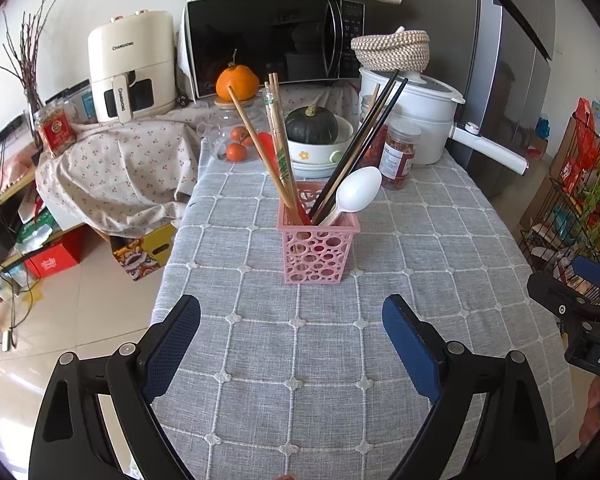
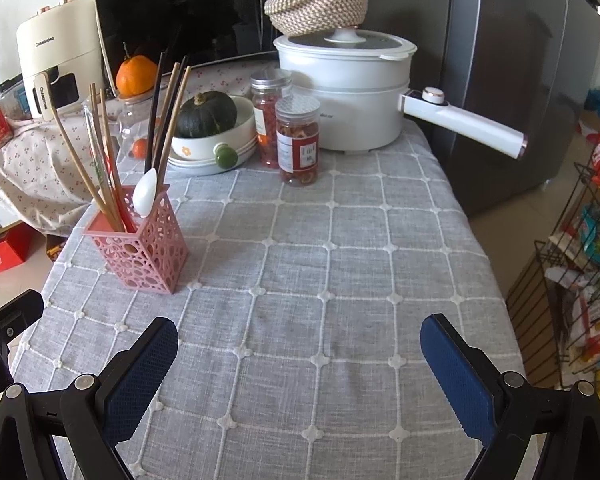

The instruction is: Organize utensils

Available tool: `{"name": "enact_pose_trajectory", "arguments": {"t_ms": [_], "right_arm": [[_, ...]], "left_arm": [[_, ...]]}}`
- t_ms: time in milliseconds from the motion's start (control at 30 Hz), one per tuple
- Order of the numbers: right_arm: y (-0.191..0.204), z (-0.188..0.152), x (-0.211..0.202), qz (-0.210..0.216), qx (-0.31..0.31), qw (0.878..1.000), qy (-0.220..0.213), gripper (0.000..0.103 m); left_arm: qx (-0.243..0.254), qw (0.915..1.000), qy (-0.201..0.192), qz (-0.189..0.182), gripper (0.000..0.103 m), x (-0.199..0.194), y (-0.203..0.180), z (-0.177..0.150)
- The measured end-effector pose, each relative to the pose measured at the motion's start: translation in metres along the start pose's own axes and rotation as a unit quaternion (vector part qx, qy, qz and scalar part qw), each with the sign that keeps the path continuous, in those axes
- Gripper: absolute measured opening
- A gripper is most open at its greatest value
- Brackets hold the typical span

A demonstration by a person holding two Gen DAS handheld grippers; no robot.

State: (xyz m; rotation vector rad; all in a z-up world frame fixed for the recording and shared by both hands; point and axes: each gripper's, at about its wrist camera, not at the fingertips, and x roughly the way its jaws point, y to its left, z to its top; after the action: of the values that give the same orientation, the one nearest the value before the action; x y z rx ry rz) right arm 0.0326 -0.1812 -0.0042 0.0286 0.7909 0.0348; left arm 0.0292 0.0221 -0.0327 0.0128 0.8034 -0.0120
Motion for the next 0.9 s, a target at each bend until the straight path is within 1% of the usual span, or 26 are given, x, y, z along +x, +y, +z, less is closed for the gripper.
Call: {"name": "enact_pose_trajectory", "arguments": {"t_ms": [900], "right_arm": [[0.0063,0.0001,0.0056,0.006,0.002,1.0,0.008,0.1]], "left_arm": [[0.001,1.0,-0.002,0.0,0.094,-0.0012,-0.0002,0.0006]]}}
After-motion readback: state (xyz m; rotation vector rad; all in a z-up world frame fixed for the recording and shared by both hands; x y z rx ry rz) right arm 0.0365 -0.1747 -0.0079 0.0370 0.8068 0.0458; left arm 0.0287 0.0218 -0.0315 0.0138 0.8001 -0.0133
